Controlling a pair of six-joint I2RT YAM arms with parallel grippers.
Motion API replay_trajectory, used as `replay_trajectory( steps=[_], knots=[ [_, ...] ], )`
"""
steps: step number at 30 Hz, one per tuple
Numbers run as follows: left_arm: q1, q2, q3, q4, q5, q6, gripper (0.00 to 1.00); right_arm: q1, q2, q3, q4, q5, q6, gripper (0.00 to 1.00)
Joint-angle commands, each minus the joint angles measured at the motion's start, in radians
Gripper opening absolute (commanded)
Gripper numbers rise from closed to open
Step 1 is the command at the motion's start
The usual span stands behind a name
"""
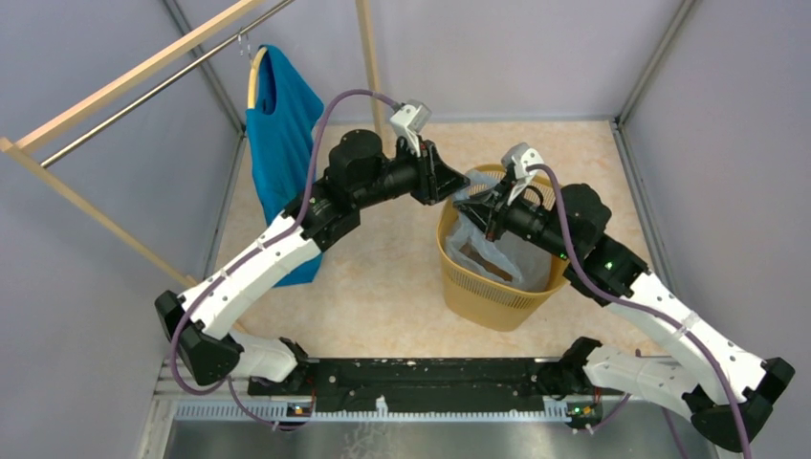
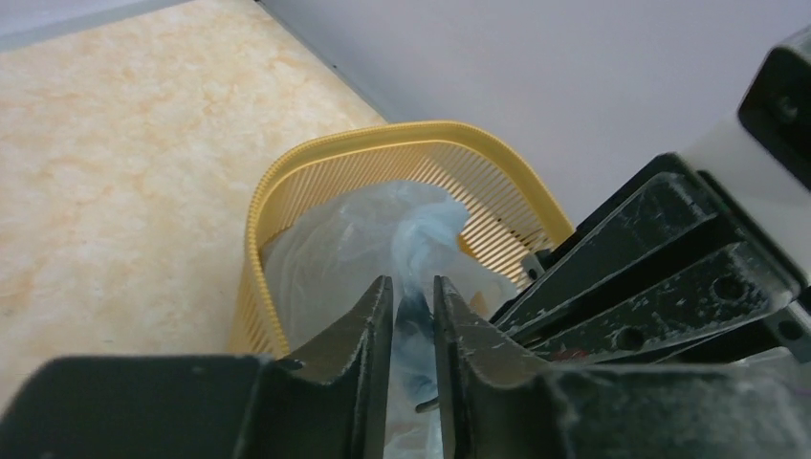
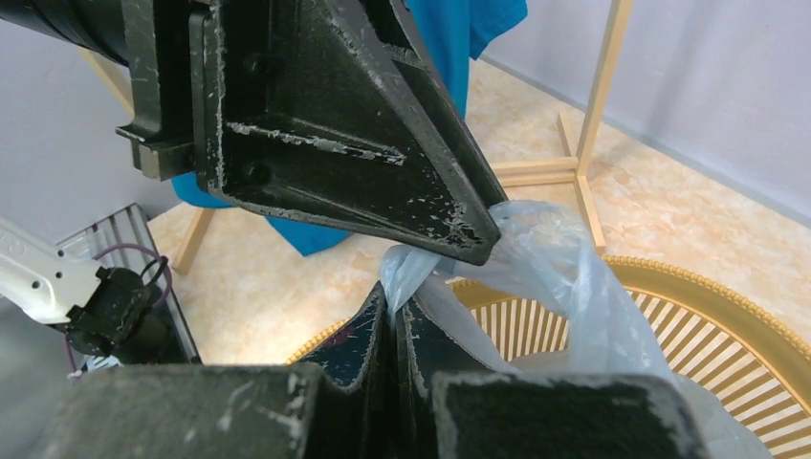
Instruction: Put the trash bags into the trash bin
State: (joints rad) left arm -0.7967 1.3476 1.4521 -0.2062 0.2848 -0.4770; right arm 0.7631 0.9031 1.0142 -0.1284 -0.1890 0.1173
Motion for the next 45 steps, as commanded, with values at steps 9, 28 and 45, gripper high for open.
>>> replay_trajectory(
  steps=[9, 28, 45],
  knots=[
    [0.002, -0.071, 0.015, 0.024, -0.120, 0.046, 0.00, 0.002, -0.064, 0.133, -0.225, 0.092, 0.034, 0.33],
    [0.022, -0.102, 0.012, 0.030, -0.107, 0.087, 0.00, 0.001, -0.133, 0.114, -0.375, 0.275, 0.147, 0.71],
    [0.064, -0.144, 0.025, -0.135, -0.399, 0.155, 0.00, 0.002, -0.459, 0.117, -0.502, 0.655, 0.220, 0.00]
  ],
)
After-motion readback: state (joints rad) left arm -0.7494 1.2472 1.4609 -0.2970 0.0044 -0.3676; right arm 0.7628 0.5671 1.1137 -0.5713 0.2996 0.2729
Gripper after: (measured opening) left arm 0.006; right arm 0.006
